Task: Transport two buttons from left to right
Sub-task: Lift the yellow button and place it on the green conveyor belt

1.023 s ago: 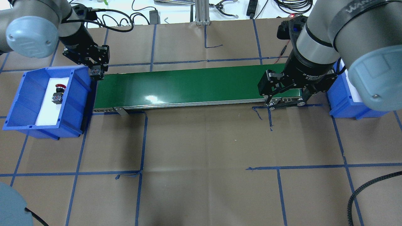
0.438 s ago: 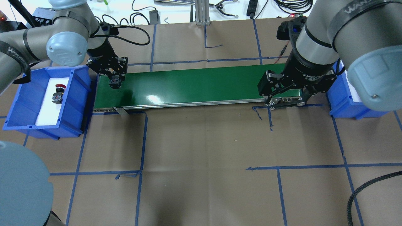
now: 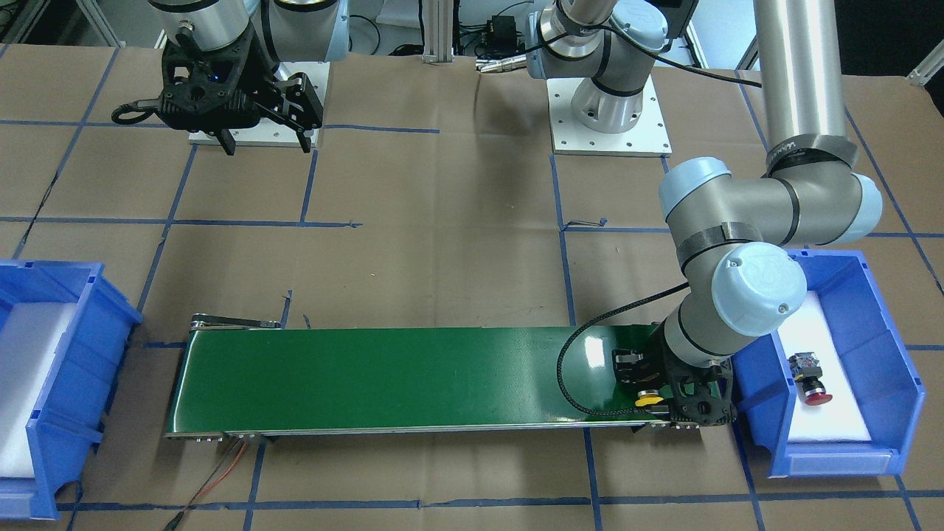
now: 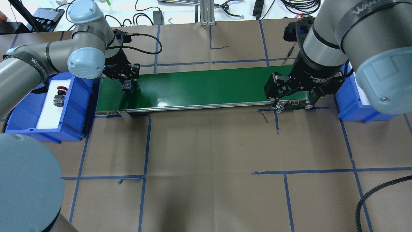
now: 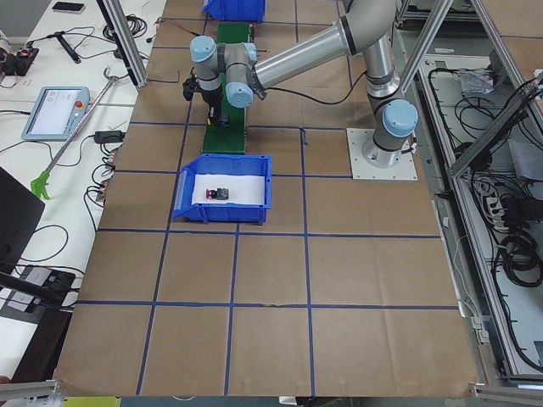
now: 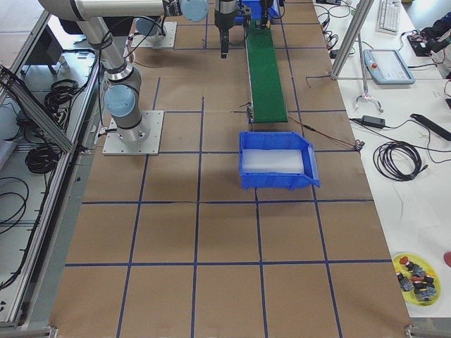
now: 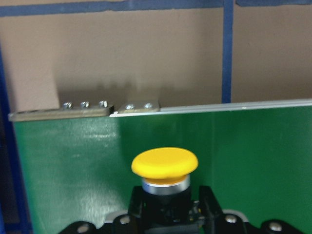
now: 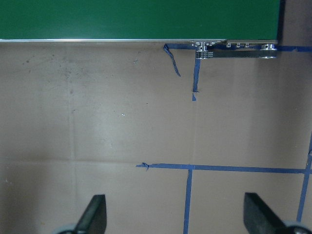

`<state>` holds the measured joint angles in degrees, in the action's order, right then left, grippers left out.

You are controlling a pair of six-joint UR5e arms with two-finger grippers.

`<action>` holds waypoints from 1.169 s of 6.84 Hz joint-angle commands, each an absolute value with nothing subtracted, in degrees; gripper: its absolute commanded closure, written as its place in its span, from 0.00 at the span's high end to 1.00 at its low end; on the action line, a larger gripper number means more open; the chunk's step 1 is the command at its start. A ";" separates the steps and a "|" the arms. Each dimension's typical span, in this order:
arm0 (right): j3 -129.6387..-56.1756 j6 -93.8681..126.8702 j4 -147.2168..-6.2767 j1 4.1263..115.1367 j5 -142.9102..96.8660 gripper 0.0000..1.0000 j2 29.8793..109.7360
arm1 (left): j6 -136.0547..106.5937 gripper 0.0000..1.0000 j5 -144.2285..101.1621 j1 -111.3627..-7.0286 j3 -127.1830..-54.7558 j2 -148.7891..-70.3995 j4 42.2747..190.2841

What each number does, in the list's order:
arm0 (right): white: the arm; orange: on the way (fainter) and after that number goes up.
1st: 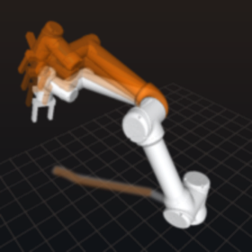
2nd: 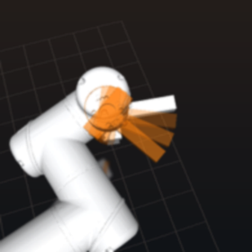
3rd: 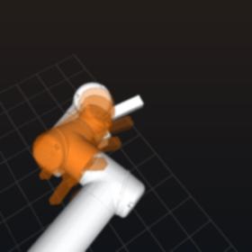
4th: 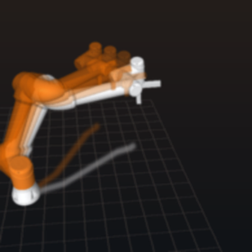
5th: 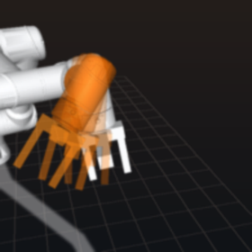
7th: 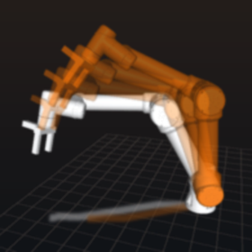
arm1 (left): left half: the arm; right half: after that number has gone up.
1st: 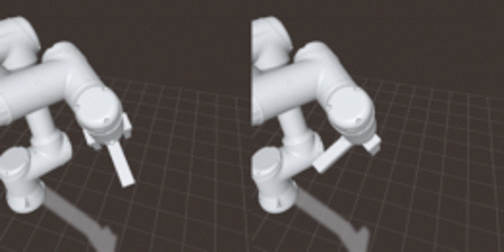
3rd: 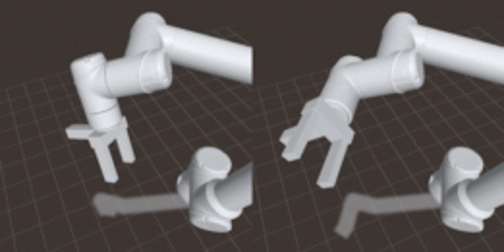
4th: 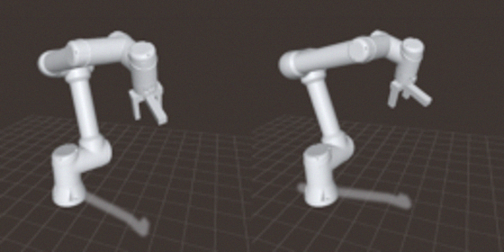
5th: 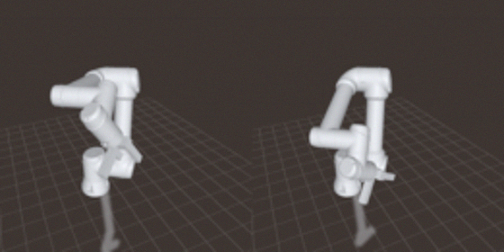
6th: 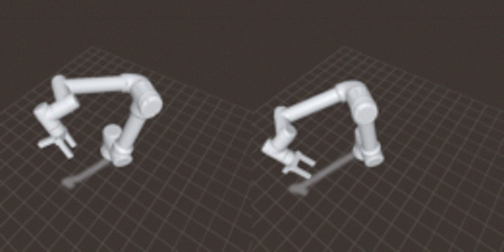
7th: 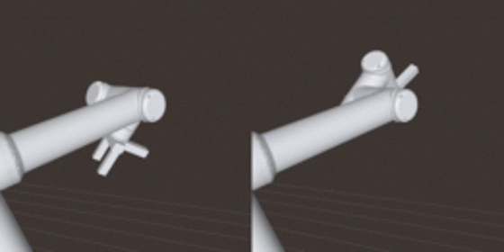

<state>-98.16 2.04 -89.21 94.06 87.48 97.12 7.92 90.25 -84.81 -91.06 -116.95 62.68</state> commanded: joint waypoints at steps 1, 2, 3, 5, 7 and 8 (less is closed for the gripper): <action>-98.26 2.02 -89.21 94.04 87.45 1.00 97.12 | 7.65 0.99 90.26 -84.99 -92.02 -116.03 62.05; -98.26 2.11 -89.21 94.13 87.36 1.00 97.12 | 7.73 1.00 90.44 -85.08 -92.02 -115.32 62.66; -98.35 2.11 -89.21 94.04 87.36 1.00 97.12 | 7.82 1.00 90.44 -85.17 -91.59 -114.27 63.54; -98.35 2.11 -89.21 94.04 87.36 1.00 97.12 | 8.00 1.00 90.35 -84.90 -88.51 -108.23 73.35; -98.44 2.11 -89.30 94.04 87.36 1.00 97.03 | 9.05 1.00 90.26 -84.38 -87.98 -102.16 78.46; -98.44 2.02 -89.30 94.13 87.36 1.00 97.03 | 9.14 1.00 90.35 -84.11 -87.98 -100.13 80.14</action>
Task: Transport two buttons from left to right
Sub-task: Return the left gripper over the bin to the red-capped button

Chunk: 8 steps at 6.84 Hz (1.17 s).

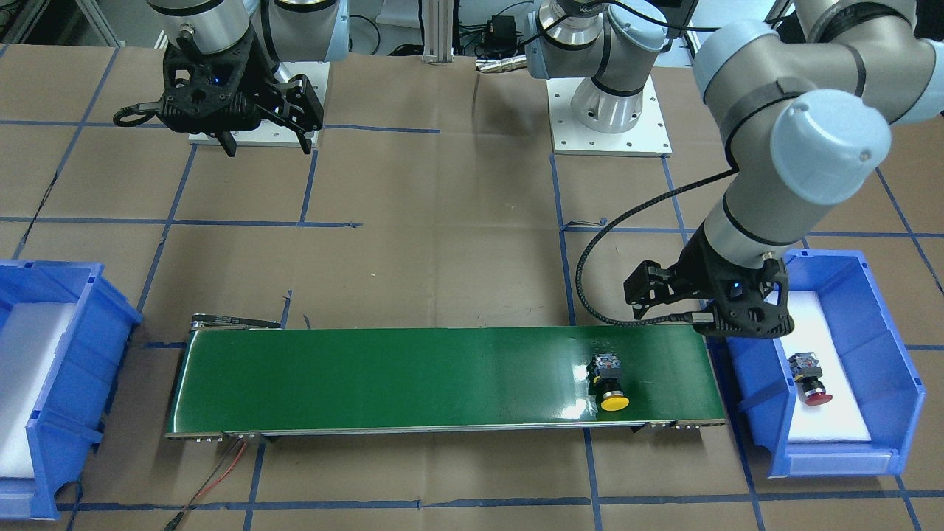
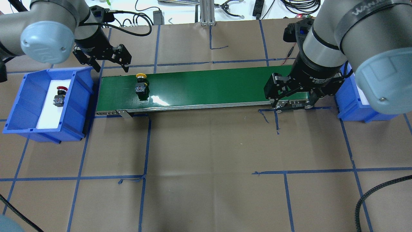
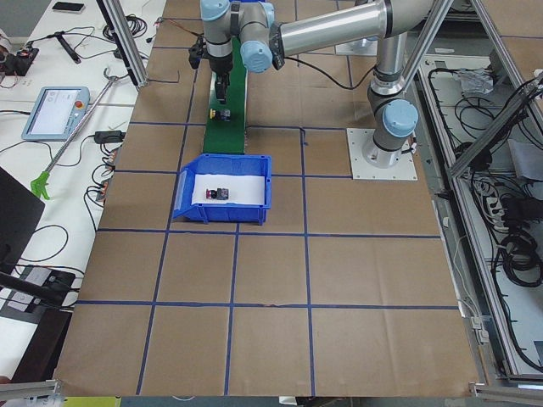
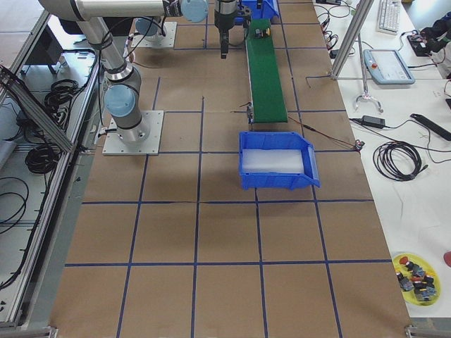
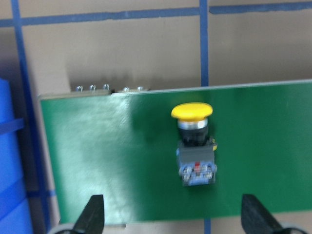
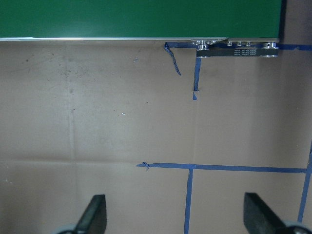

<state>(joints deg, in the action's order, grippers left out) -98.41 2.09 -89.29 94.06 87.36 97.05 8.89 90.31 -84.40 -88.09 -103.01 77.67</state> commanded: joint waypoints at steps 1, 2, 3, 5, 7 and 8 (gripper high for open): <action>-98.44 1.85 -89.30 94.13 87.36 1.00 97.03 | 11.84 1.00 90.53 -83.33 -87.98 -99.85 80.16; -98.44 1.93 -89.30 94.13 87.36 1.00 97.03 | 15.95 1.00 90.53 -79.23 -88.07 -99.76 80.16; -98.44 1.93 -89.30 94.04 87.36 1.00 97.03 | 21.56 1.00 90.27 -73.27 -87.81 -99.84 80.16; -98.44 1.93 -89.21 94.04 87.89 1.00 97.12 | 32.65 1.00 90.18 -63.85 -87.72 -101.07 79.89; -98.17 1.93 -89.12 94.04 87.98 1.00 97.29 | 34.80 1.00 90.18 -58.73 -86.50 -104.13 78.32; -98.17 2.02 -89.12 94.04 87.98 1.00 97.29 | 34.72 1.00 90.09 -58.62 -84.57 -106.24 77.96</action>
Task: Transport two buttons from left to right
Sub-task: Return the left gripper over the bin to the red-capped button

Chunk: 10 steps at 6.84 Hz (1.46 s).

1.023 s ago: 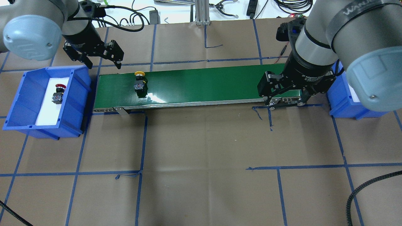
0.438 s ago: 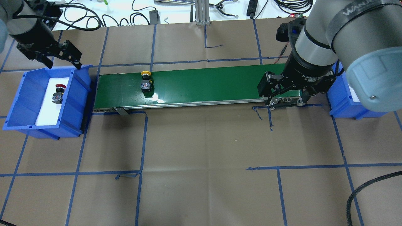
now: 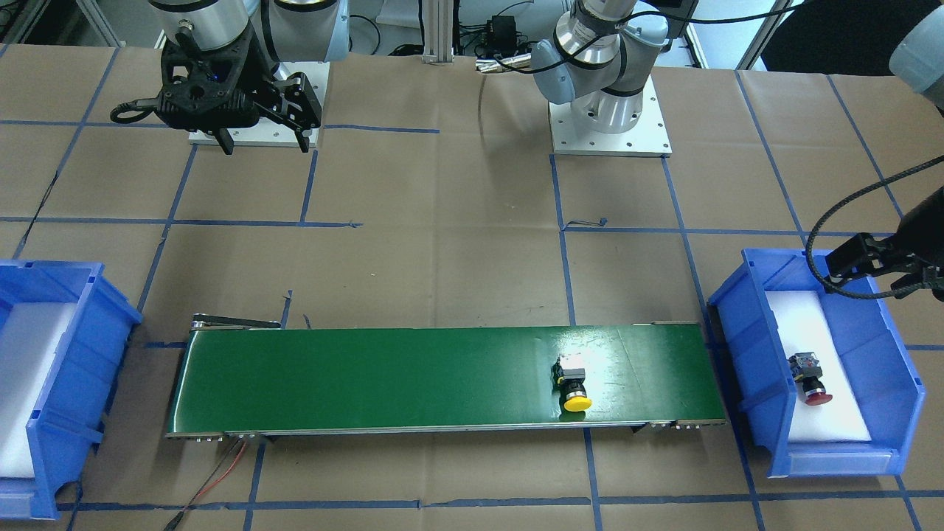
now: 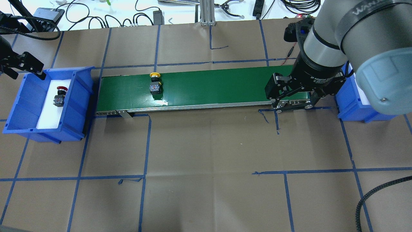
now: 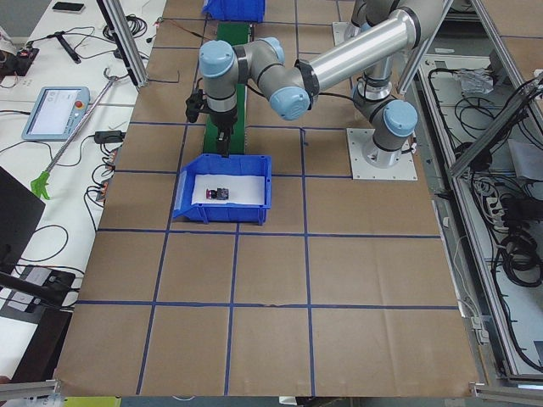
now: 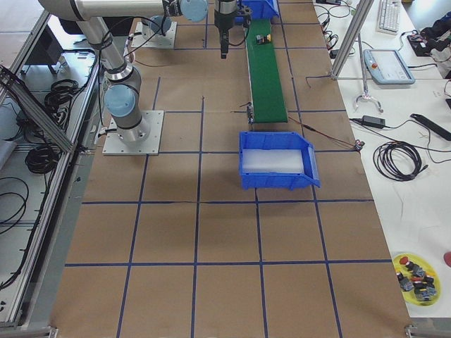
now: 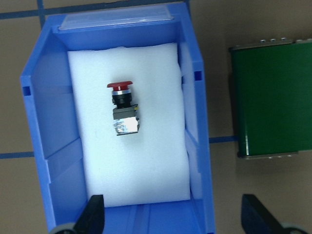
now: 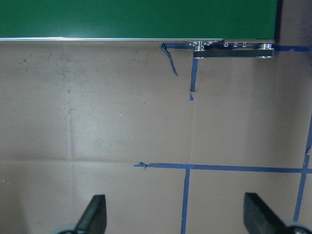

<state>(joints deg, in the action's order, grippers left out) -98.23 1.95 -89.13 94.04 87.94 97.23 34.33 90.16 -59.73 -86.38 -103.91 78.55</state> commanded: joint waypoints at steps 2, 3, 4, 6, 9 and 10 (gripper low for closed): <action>-98.26 2.02 -89.12 94.04 88.07 1.00 97.21 | 33.84 1.00 90.18 -58.80 -83.67 -108.27 77.78; -98.26 1.93 -89.12 94.04 87.98 1.00 97.12 | 34.10 1.00 90.09 -58.80 -84.72 -109.50 73.95; -98.26 1.93 -89.12 94.04 88.07 1.00 97.21 | 34.28 1.00 89.91 -58.80 -85.77 -111.51 69.48; -98.44 1.84 -89.21 94.04 87.98 1.00 97.12 | 33.93 0.99 89.56 -59.24 -86.13 -115.30 66.20; -98.44 1.85 -89.30 94.04 87.89 1.00 97.03 | 34.01 0.99 89.38 -59.33 -89.99 -118.83 57.93; -98.44 1.85 -89.30 94.04 87.89 1.00 97.03 | 34.01 0.99 89.30 -59.33 -90.87 -119.44 56.70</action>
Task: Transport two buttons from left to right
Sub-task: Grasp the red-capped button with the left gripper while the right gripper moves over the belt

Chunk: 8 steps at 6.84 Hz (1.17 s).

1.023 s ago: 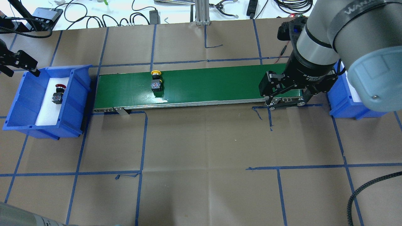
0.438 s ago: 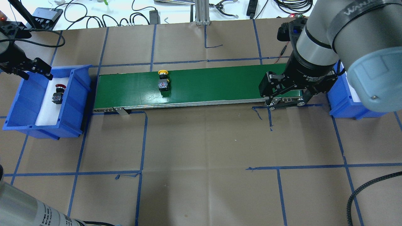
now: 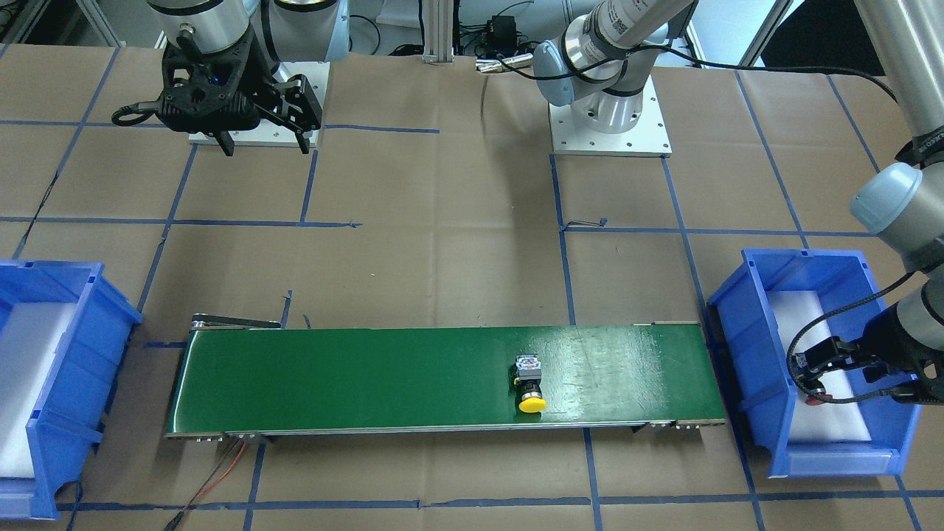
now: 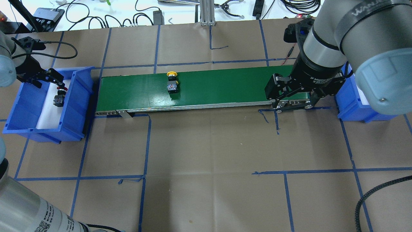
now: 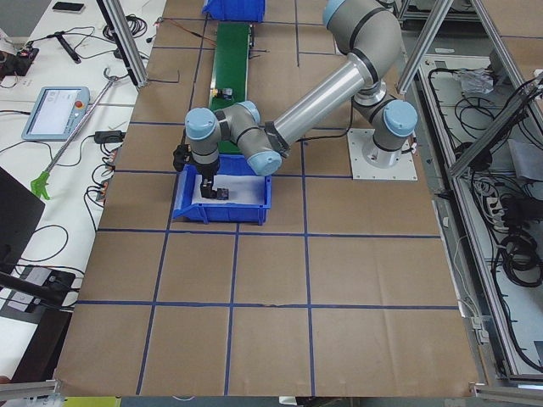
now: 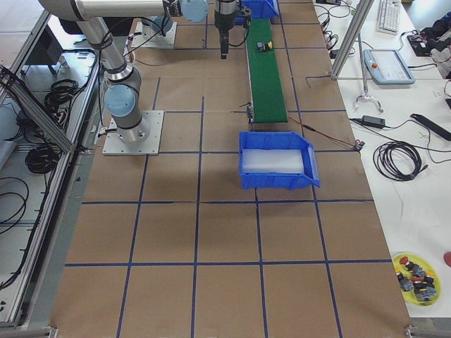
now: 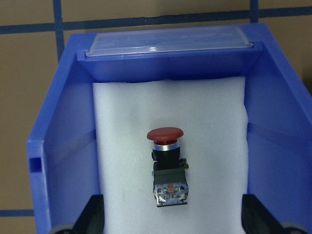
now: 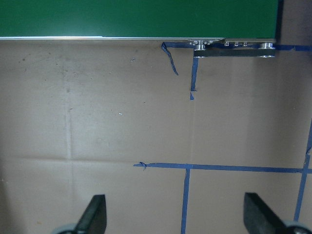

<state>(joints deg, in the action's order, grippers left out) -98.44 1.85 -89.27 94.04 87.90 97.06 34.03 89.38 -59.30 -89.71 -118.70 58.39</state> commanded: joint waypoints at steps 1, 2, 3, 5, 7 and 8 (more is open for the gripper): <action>-98.52 1.85 -89.30 94.04 87.89 1.00 96.94 | 34.01 0.99 89.21 -59.33 -91.66 -121.10 54.78; -98.44 1.85 -89.30 94.04 87.89 1.00 96.25 | 33.93 0.99 89.30 -59.41 -92.19 -122.16 54.06; -98.44 1.85 -89.30 94.04 87.89 1.00 95.81 | 33.84 0.99 89.21 -59.41 -92.28 -122.17 54.05; -98.26 1.76 -91.21 94.04 87.80 1.00 95.45 | 33.75 0.83 89.12 -59.50 -92.20 -121.65 54.05; -96.43 1.76 -93.25 93.96 87.80 1.00 91.86 | 32.70 0.43 86.86 -59.59 -92.28 -121.12 54.23; -94.15 1.76 -93.25 93.87 87.89 1.00 90.54 | 32.35 0.27 85.71 -59.50 -92.29 -121.03 54.23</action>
